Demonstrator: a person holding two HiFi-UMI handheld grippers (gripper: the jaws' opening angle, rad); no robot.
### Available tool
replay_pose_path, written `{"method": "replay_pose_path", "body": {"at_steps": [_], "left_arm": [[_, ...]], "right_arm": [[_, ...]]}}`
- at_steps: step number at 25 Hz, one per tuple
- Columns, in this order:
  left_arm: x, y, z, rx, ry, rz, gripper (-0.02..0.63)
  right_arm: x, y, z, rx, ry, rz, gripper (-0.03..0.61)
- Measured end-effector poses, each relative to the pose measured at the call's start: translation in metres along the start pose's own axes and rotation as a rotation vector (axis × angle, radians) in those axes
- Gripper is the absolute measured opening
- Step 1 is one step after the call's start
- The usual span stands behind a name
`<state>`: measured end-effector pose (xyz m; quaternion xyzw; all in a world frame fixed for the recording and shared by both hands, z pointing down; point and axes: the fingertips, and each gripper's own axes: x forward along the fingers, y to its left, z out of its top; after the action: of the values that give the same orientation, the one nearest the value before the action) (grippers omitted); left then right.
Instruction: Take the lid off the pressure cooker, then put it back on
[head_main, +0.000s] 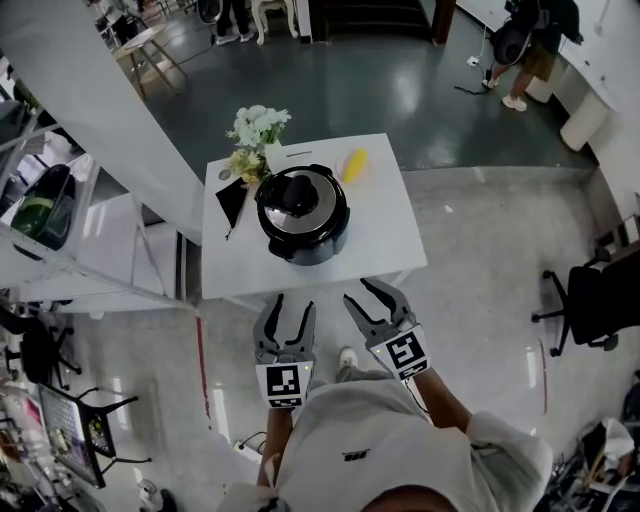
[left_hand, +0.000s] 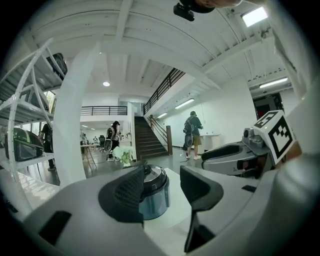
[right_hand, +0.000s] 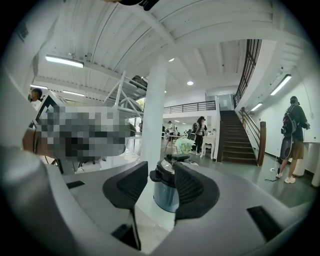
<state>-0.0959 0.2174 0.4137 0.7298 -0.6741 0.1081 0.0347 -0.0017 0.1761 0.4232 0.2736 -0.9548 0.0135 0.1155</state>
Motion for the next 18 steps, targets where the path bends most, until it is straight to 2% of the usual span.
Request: {"method": "replay_pose_path", "body": {"at_steps": [8, 15, 18], "left_arm": [[0.025, 0.005, 0.0, 0.005, 0.016, 0.026, 0.239], [0.044, 0.014, 0.003, 0.011, 0.02, 0.03, 0.24], [0.056, 0.02, 0.004, 0.012, 0.022, 0.026, 0.24]], "right_arm": [[0.018, -0.022, -0.005, 0.006, -0.003, 0.023, 0.163], [0.038, -0.038, -0.006, -0.035, -0.029, 0.032, 0.163], [0.046, -0.042, -0.002, -0.012, -0.009, 0.025, 0.163]]}}
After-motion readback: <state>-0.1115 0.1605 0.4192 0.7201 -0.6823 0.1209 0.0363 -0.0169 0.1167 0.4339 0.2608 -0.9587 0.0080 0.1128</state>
